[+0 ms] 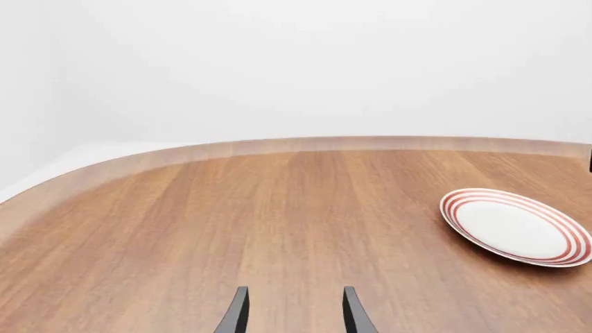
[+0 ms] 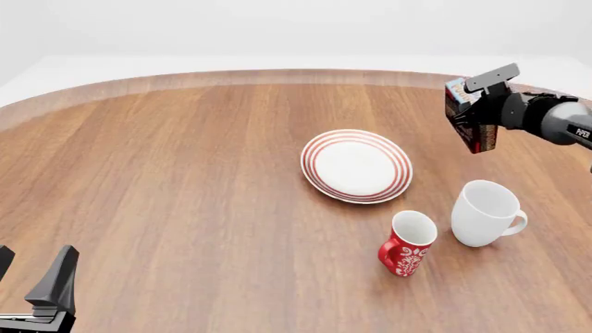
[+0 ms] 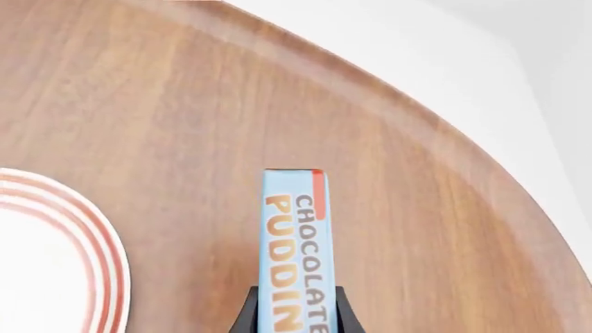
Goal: Put the chocolate pudding to the right of the plate.
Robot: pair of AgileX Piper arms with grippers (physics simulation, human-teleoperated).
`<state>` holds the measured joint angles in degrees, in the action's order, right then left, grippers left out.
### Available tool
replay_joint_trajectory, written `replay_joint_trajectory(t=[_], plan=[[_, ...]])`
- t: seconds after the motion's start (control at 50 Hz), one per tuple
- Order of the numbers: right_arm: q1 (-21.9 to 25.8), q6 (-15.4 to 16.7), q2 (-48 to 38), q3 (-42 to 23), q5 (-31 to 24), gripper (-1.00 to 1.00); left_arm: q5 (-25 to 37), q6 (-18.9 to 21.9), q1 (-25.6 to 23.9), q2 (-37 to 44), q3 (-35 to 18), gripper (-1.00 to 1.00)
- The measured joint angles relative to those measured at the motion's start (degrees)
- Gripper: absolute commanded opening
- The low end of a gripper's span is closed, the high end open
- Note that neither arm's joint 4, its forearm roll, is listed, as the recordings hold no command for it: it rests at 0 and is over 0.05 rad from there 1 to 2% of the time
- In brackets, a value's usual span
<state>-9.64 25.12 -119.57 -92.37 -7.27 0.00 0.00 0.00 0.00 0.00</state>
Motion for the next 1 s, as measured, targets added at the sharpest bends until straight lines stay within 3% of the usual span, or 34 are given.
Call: replay_joint_trajectory(t=[0.6,0.62,0.84,1.0], plan=[[-1.11,1.01,-1.65,7.11,5.78,-1.00,0.00,0.00,0.00,0.00,0.00,1.00],[-1.09,1.06,-1.70,7.12,5.81,1.00,0.00,0.00,0.00,0.00,0.00,1.00],[-0.74,1.15,-1.25,6.93,5.56,1.00,0.00,0.00,0.00,0.00,0.00,1.00],[0.41,1.67,4.96,4.57,2.27,1.00,0.00,0.00,0.00,0.00,0.00,1.00]])
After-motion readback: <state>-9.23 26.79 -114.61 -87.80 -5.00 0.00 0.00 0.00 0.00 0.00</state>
